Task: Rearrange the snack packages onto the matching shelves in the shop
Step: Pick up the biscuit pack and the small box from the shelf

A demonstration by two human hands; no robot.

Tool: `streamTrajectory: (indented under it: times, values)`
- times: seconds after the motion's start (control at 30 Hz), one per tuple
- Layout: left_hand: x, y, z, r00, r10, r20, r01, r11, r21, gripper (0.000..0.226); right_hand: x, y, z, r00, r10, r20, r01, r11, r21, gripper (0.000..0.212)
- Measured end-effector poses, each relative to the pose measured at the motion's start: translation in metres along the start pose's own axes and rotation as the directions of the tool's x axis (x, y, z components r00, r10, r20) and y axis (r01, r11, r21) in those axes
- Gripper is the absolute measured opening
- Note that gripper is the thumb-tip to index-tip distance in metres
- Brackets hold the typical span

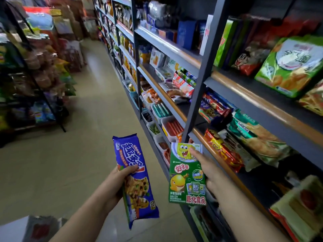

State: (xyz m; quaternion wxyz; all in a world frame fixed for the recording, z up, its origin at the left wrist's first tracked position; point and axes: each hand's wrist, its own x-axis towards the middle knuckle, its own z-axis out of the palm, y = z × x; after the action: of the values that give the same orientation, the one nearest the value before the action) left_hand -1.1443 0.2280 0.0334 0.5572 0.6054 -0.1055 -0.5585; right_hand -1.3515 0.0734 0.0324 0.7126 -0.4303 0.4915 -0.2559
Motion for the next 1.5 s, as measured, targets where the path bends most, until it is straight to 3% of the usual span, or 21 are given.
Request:
streamTrajectory:
  times: [0.13, 0.27, 0.47, 0.7, 0.93, 1.0, 1.5]
  values:
    - [0.031, 0.016, -0.003, 1.000, 0.006, -0.013, -0.006, 1.000, -0.023, 0.038, 0.027, -0.008, 0.016, 1.000, 0.014, 0.008, -0.014, 1.000, -0.014, 0.059]
    - [0.065, 0.033, -0.001, 1.000, 0.002, 0.030, -0.002, 1.000, -0.002, 0.041, 0.042, -0.010, 0.027, 0.999, 0.012, -0.049, -0.012, 1.000, 0.003, 0.041]
    - [0.128, 0.071, 0.006, 0.979, -0.057, 0.197, 0.041, 0.995, 0.087, 0.031, 0.067, -0.012, 0.040, 0.972, 0.001, -0.236, 0.023, 0.995, 0.100, 0.034]
    - [0.203, 0.151, -0.064, 0.946, -0.143, 0.290, 0.096, 0.981, 0.171, 0.029, 0.117, -0.023, 0.128, 0.915, 0.046, -0.400, 0.015, 0.989, 0.149, 0.030]
    - [0.261, 0.223, -0.148, 0.966, -0.064, 0.250, 0.035, 0.993, 0.117, 0.030, 0.173, -0.059, 0.221, 0.912, 0.022, -0.410, 0.023, 0.994, 0.104, 0.016]
    - [0.269, 0.234, -0.162, 0.970, -0.048, 0.238, 0.030, 0.996, 0.082, 0.028, 0.186, -0.068, 0.238, 0.921, 0.013, -0.390, 0.019, 0.997, 0.078, 0.024]
    - [0.289, 0.266, -0.204, 0.975, -0.047, 0.217, 0.048, 0.999, -0.001, 0.027, 0.233, -0.099, 0.297, 0.962, -0.004, -0.275, 0.011, 1.000, 0.023, 0.029]
